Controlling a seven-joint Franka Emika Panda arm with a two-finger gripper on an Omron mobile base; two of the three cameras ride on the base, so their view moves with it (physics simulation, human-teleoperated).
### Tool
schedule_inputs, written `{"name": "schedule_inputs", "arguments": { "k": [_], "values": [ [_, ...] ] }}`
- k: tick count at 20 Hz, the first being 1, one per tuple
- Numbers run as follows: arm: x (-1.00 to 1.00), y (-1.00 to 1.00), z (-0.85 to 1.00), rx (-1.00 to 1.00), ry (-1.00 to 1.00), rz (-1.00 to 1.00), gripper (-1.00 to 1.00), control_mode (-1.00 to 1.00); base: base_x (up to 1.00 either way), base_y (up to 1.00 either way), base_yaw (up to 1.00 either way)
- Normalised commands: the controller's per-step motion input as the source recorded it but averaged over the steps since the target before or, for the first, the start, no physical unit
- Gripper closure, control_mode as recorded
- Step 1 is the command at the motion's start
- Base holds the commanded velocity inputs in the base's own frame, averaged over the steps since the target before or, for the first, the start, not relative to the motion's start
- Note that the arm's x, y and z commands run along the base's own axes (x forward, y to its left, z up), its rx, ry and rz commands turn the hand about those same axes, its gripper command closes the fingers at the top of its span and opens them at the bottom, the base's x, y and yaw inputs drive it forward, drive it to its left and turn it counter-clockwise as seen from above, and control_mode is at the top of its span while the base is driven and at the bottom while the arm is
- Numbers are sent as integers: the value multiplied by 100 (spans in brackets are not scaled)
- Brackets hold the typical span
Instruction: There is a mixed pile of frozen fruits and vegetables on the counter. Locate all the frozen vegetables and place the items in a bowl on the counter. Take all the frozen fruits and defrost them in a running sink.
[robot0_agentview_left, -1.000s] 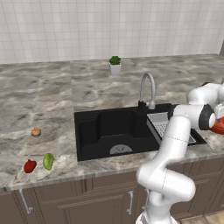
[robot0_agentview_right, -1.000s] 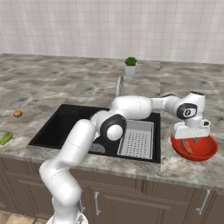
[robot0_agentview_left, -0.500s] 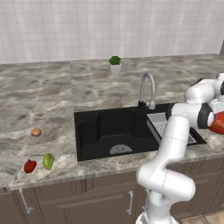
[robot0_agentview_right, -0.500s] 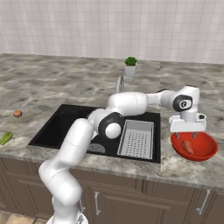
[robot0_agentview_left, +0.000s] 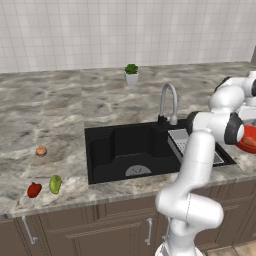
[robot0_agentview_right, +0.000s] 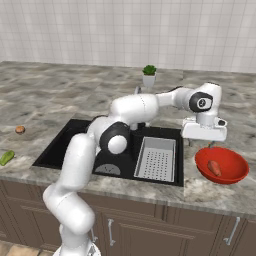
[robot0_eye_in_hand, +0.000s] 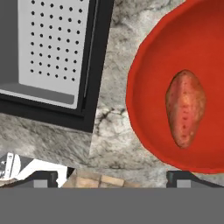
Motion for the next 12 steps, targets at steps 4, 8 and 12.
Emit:
{"name": "schedule_inputs", "arguments": {
  "k": [4, 8, 12],
  "values": [
    [-47, 86, 2, -1, -10, 0, -100, -100, 0, 0, 0],
    [-46, 95, 0, -3, -11, 0, -100, -100, 0, 0, 0],
    [-29, 87, 0, -1, -14, 0, -100, -100, 0, 0, 0]
  ]
}}
